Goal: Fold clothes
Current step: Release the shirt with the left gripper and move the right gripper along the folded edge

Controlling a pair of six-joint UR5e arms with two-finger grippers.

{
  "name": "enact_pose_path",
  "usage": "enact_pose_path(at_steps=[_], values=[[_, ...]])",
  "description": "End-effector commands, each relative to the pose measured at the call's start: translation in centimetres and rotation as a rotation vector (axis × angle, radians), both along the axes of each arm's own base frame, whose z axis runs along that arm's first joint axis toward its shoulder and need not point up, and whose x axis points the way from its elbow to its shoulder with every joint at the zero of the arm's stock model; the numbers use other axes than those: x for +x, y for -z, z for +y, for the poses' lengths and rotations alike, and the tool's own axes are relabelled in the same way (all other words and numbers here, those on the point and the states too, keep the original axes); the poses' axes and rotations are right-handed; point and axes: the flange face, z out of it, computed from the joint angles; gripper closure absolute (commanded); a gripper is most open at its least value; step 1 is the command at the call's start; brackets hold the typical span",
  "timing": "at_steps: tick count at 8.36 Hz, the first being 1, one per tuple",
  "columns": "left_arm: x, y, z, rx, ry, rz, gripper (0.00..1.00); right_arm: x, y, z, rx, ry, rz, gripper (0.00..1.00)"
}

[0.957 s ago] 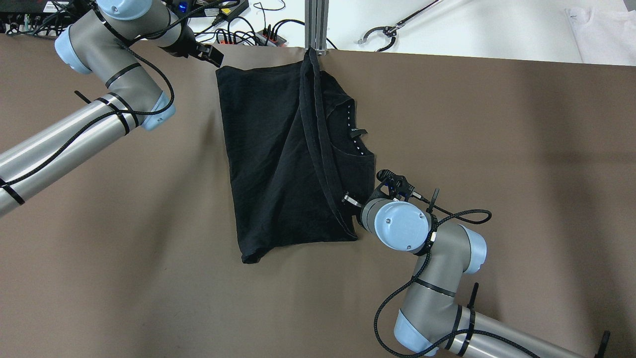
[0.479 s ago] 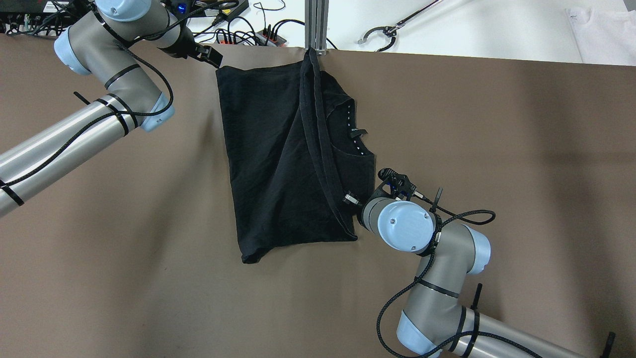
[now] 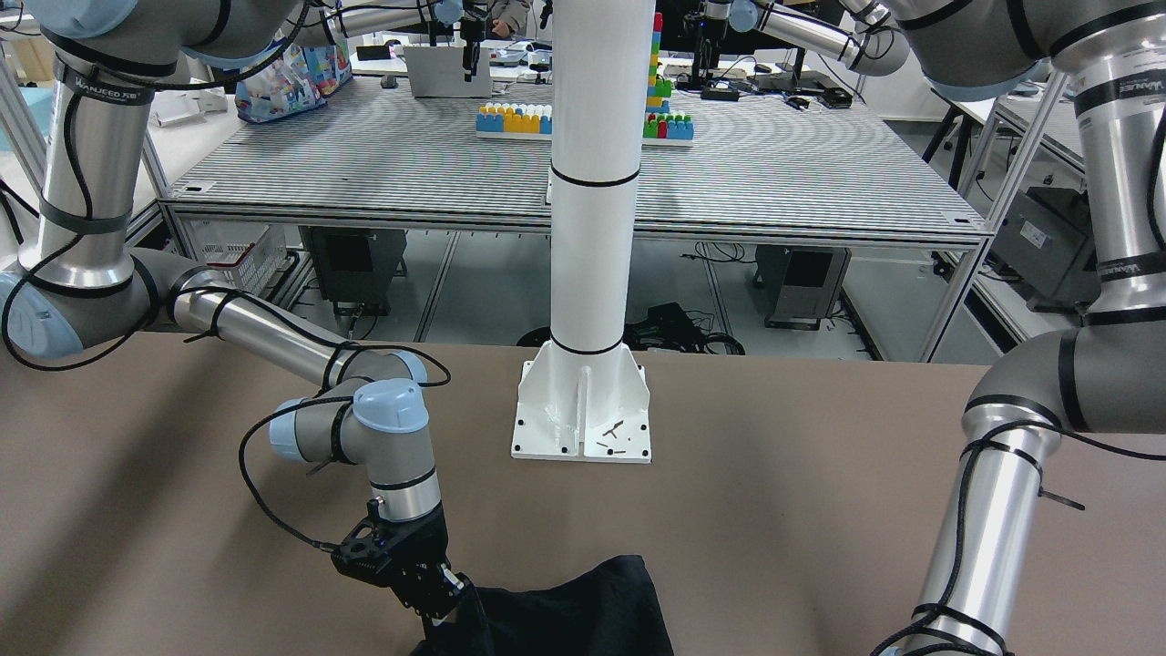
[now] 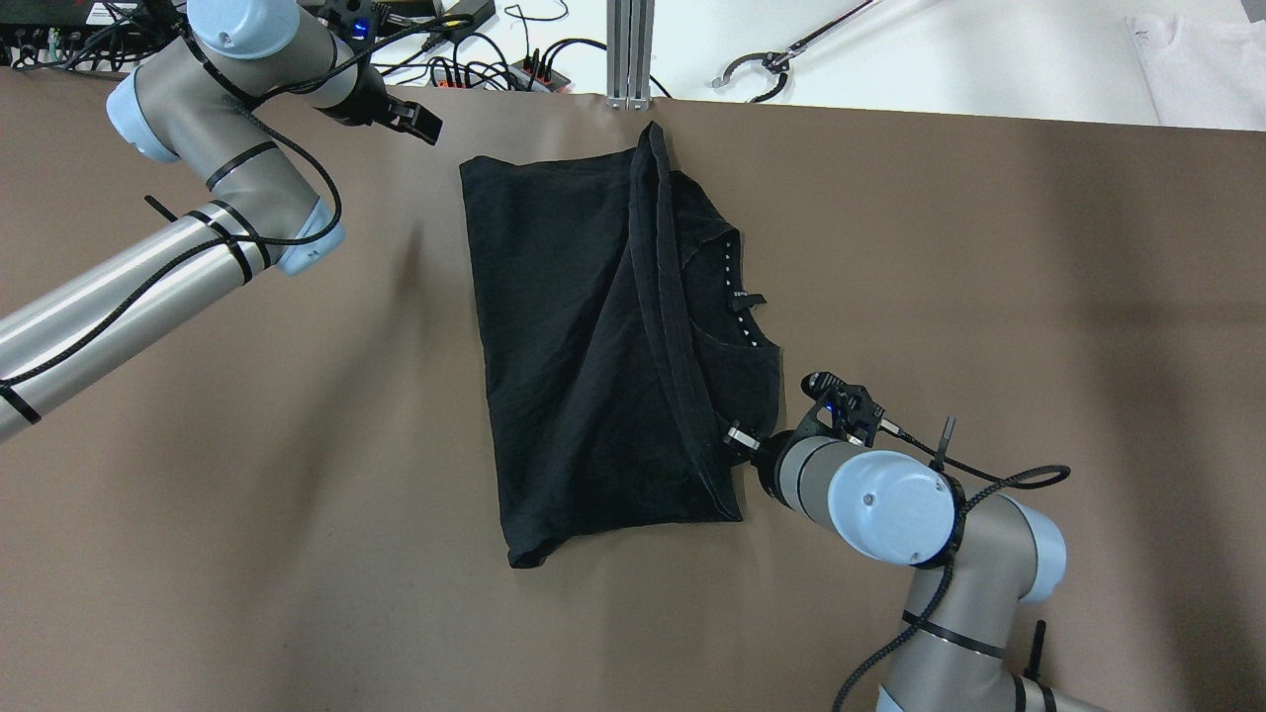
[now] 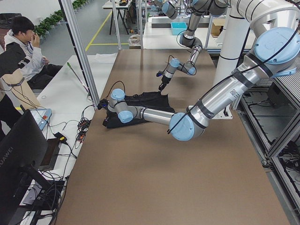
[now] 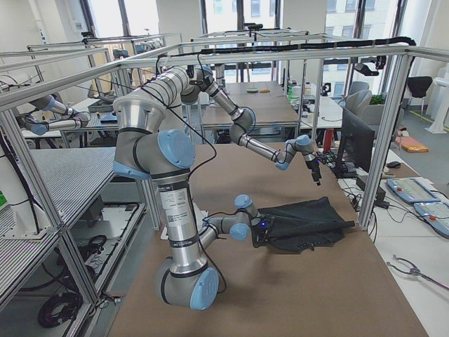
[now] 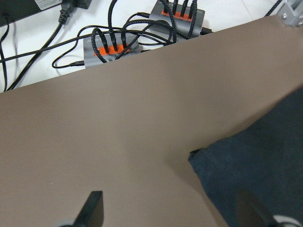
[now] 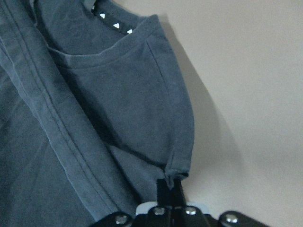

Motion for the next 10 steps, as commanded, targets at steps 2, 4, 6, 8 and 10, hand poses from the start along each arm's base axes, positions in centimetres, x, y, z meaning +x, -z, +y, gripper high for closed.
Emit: enact_pose_path(at_steps=[2,4,6,8,10], values=[[0.0,-0.2,0.2,0.003,0.002,-0.001,0.0,-0.7,-1.3,6.1,0.031,0.029,0.016,1.0],[0.1,-0.2,0.2,0.001,0.0,-0.002,0.0,-0.9,-0.7,6.8,0.019,0.016,-0.005,1.0],[0.6,0.0,0.4,0.003,-0.006,-0.001,0.0,-1.1,-0.5,6.9,0.022,0.013,-0.006,0.87],[1.0,0.0,0.6,-0.005,-0.004,0.006,0.0,-0.7,-1.2,6.2,0.069,0.017,0.06,0.05],[1.2,-0.1,0.8,-0.008,-0.005,0.008,0.0,-0.1,-0.2,4.3,0.197,0.075,0.13,0.05]])
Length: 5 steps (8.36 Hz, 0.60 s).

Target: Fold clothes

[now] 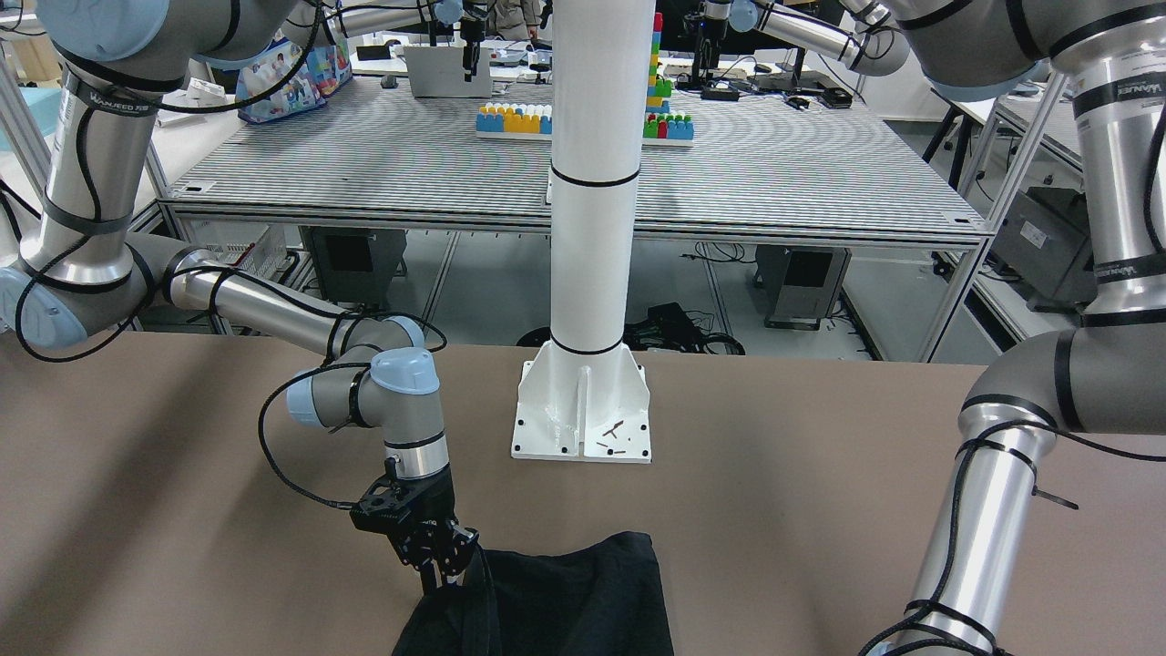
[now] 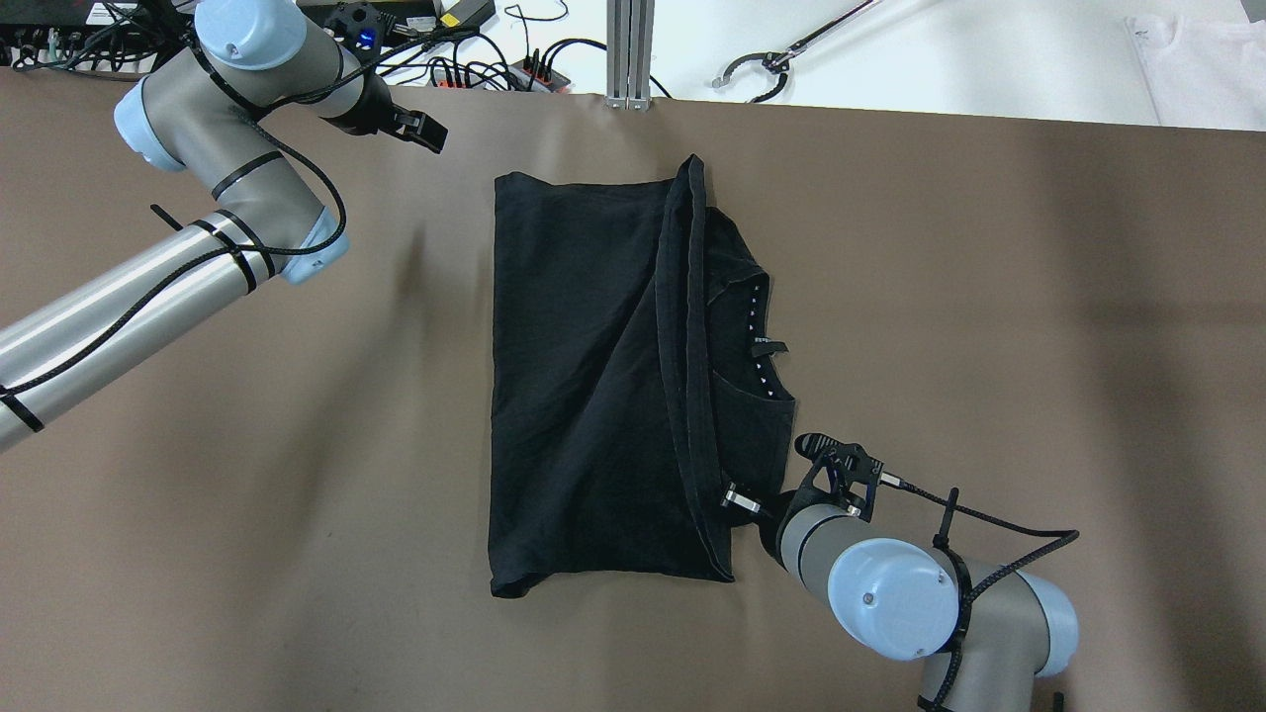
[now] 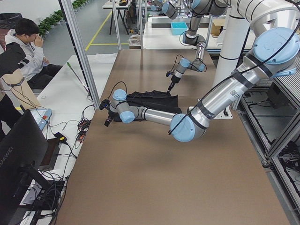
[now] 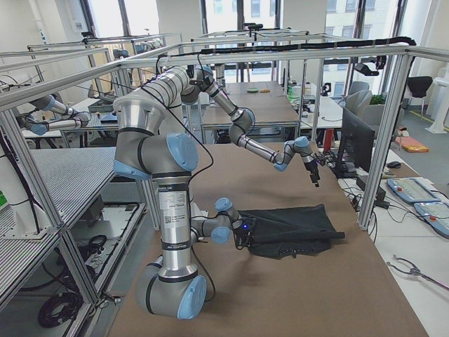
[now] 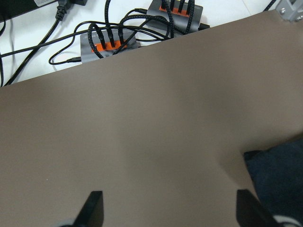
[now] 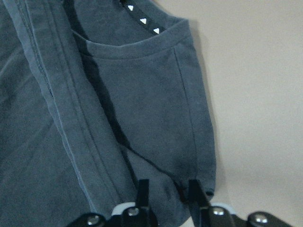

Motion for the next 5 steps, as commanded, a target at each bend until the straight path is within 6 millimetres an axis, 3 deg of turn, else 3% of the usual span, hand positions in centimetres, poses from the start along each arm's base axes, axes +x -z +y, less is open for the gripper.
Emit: enact_pose_path(at_steps=[1,3,5], values=[[0.3,0.0,0.2,-0.003,-0.001,0.003,0.0,1.4,1.2,-3.3,0.135,0.046,0.097,0.05],[0.6,0.2,0.3,-0.002,-0.006,0.004,0.0,0.3,5.4,-5.8,0.188,0.099,0.247,0.05],[0.6,0.1,0.3,-0.012,0.002,0.01,0.0,-2.9,8.9,-9.5,0.167,0.132,0.396,0.05]])
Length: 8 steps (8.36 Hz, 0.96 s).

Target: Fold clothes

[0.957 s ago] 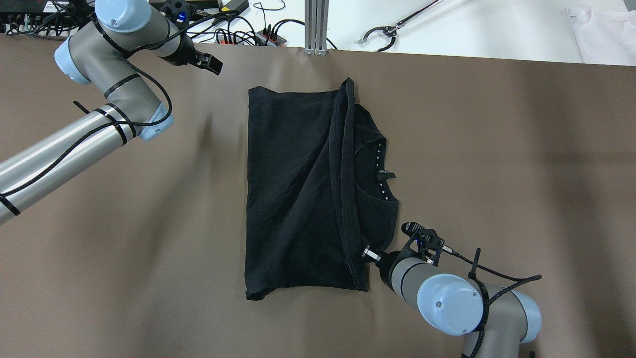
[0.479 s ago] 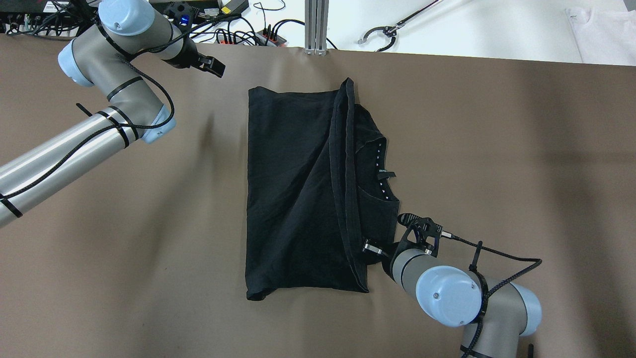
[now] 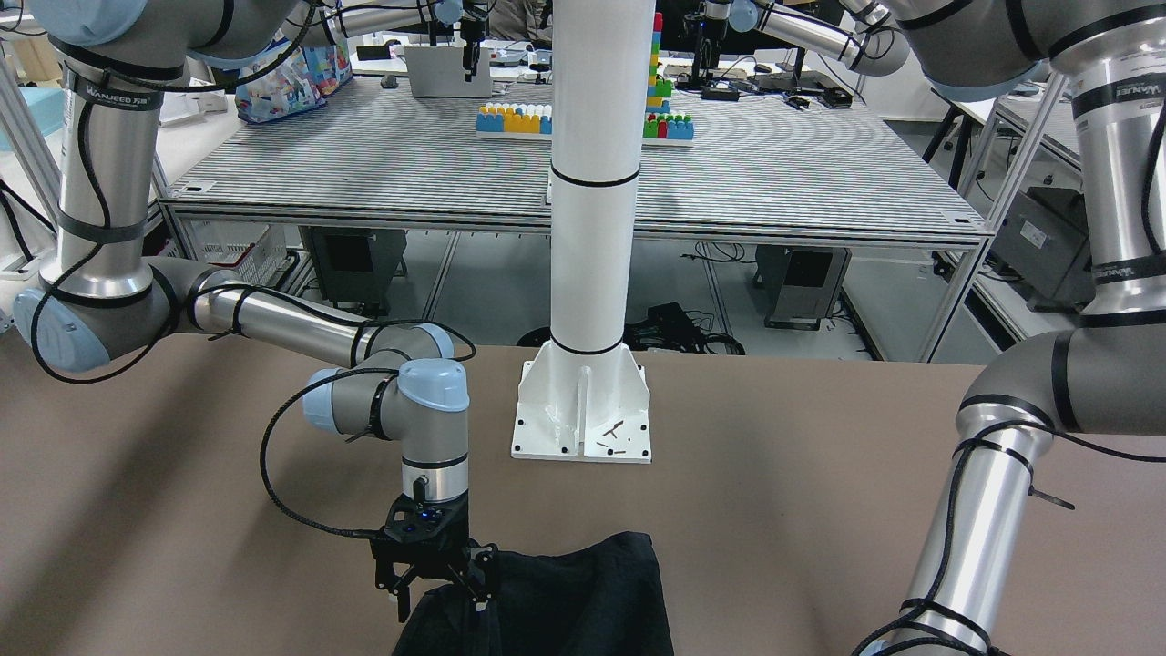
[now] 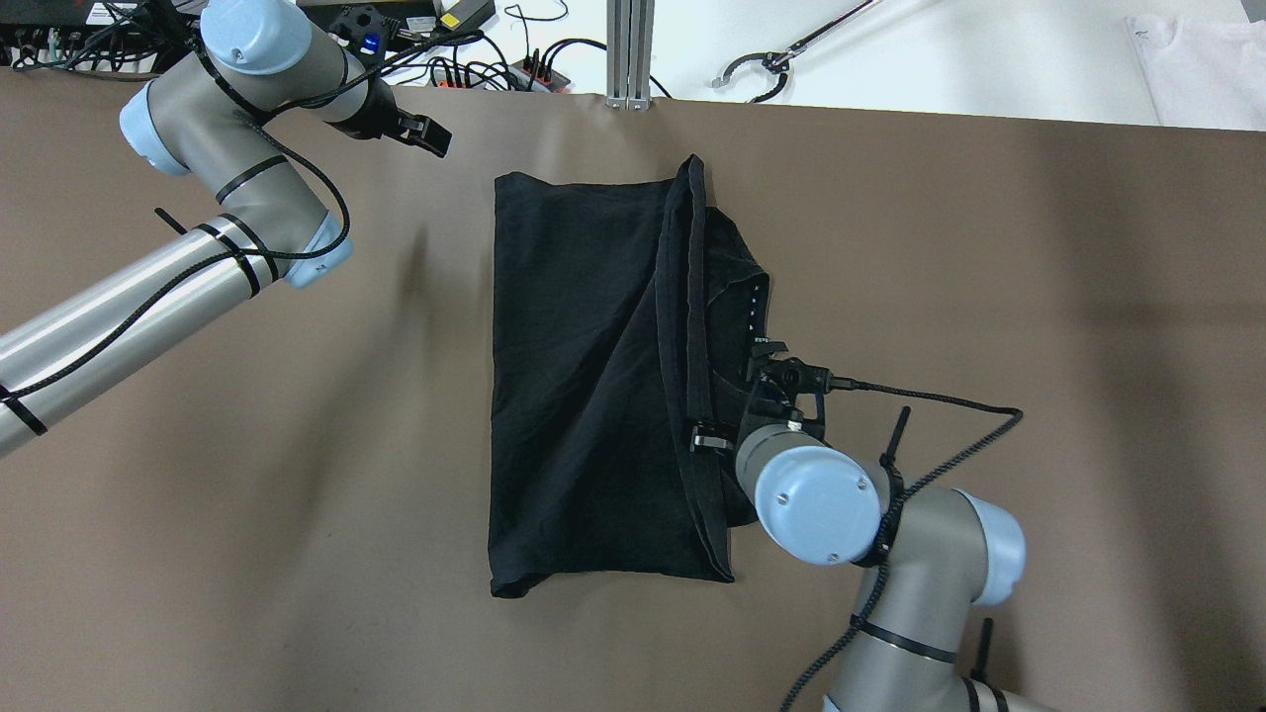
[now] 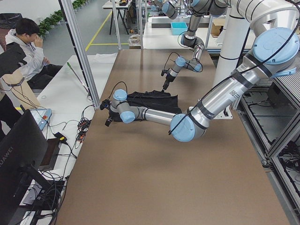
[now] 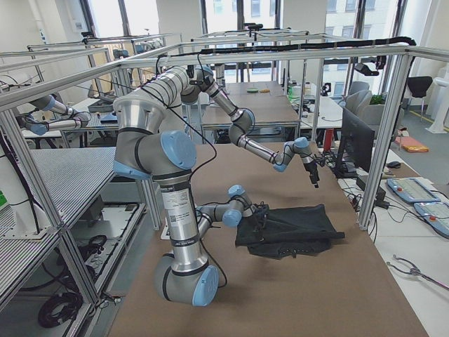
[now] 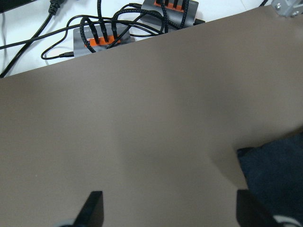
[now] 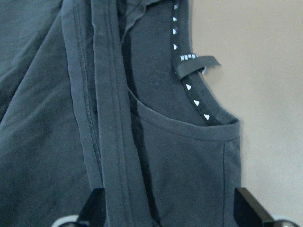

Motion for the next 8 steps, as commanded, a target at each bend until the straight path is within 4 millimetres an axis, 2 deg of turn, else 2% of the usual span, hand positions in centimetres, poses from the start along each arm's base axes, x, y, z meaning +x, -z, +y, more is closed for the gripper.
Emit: enact_pose_path(at_steps=[1,2,3,6,7,8], values=[[0.2,0.1,0.1,-0.008,0.003,0.006,0.0,-4.0,2.4,-5.4,-0.007,0.033,0.201,0.05],[0.2,0.0,0.1,-0.009,0.003,0.005,0.0,-5.0,-0.5,-6.9,-0.008,0.064,0.282,0.05],[0.1,0.1,0.0,-0.009,0.005,0.006,0.0,-5.6,-1.3,-7.6,-0.005,0.082,0.317,0.05],[0.2,0.1,0.1,-0.008,0.002,0.006,0.0,-7.0,1.3,-8.1,-0.006,0.098,0.289,0.05],[0.2,0.1,0.1,-0.008,0.002,0.006,0.0,-6.9,2.4,-8.4,-0.015,0.106,0.267,0.05],[0.2,0.0,0.1,-0.008,0.002,0.006,0.0,-7.0,2.3,-8.4,-0.018,0.109,0.27,0.05]])
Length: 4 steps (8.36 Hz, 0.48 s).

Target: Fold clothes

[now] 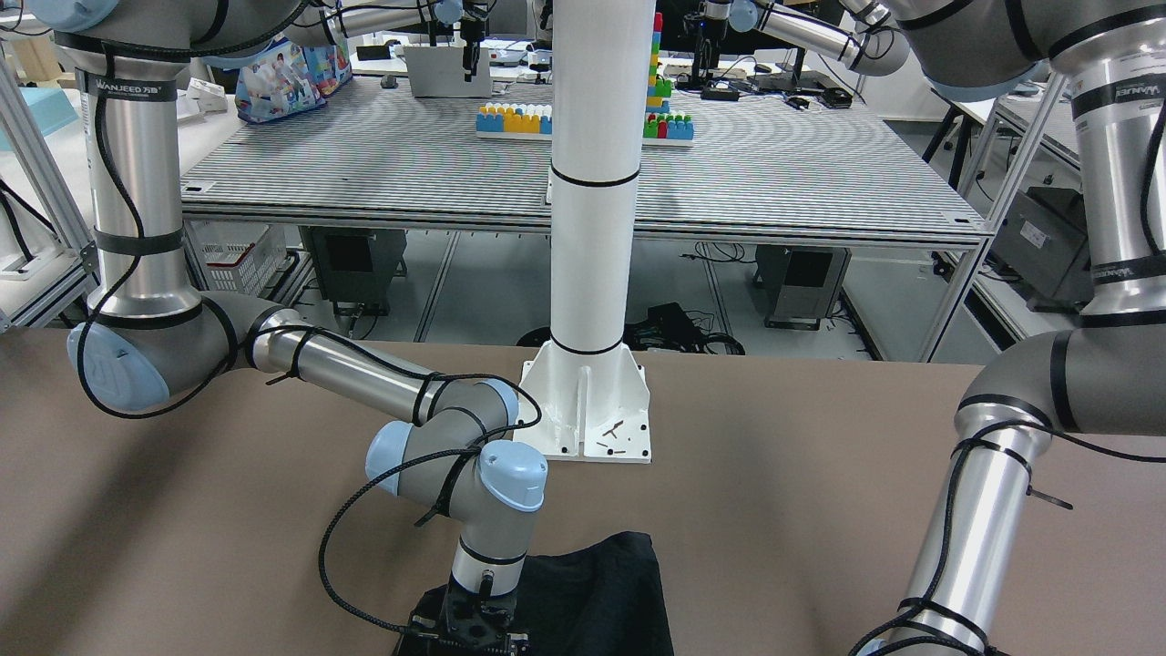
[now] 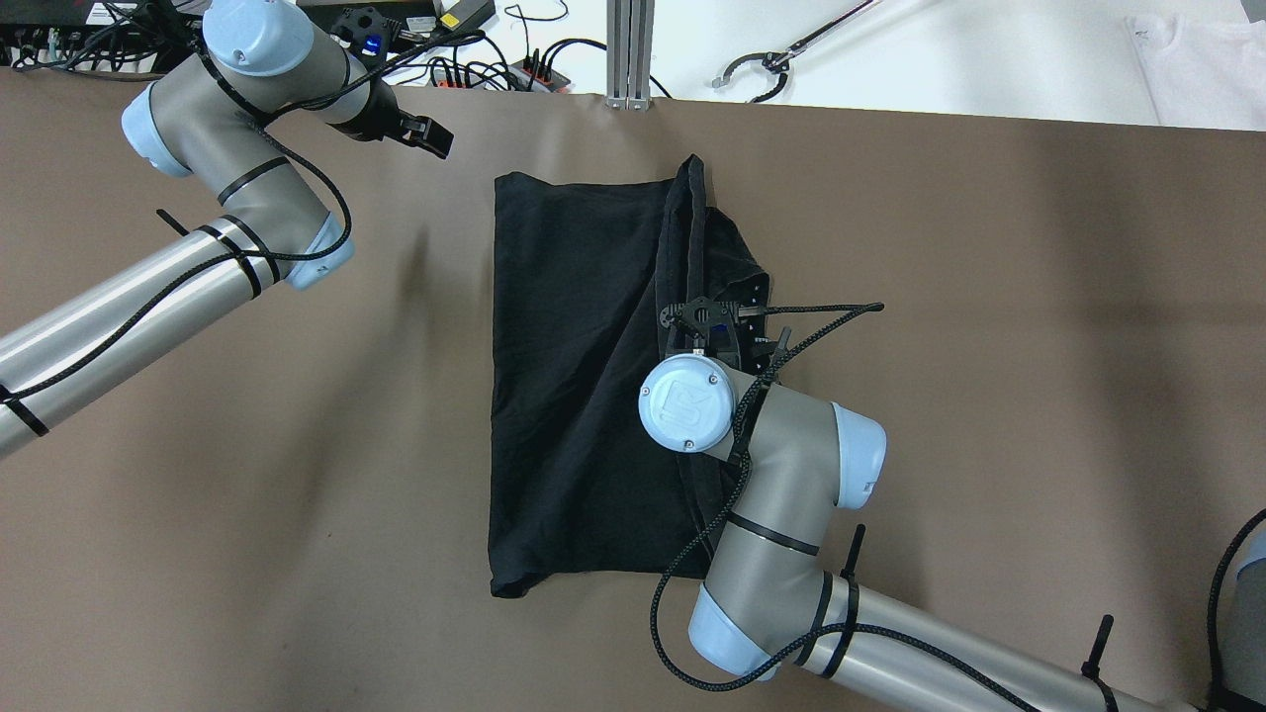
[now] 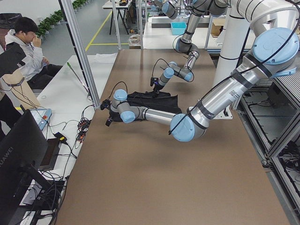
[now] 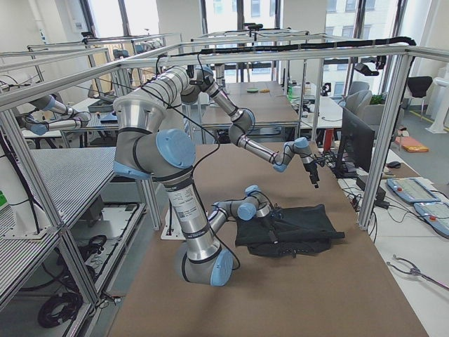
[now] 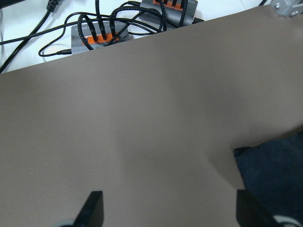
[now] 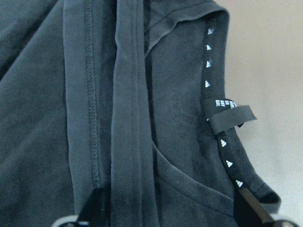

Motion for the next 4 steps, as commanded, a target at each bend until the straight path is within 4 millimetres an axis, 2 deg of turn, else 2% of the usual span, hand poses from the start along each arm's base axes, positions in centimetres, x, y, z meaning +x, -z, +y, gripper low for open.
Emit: enact_pose_path(at_steps=[1,4], values=[[0.0,-0.09,0.04,0.0,-0.001,0.0,0.0,-0.54,0.51,-0.41,-0.018,0.004,-0.009,0.05],[-0.01,-0.11,0.02,-0.002,0.001,-0.001,0.0,-0.6,0.03,-0.57,-0.015,0.017,0.008,0.05]])
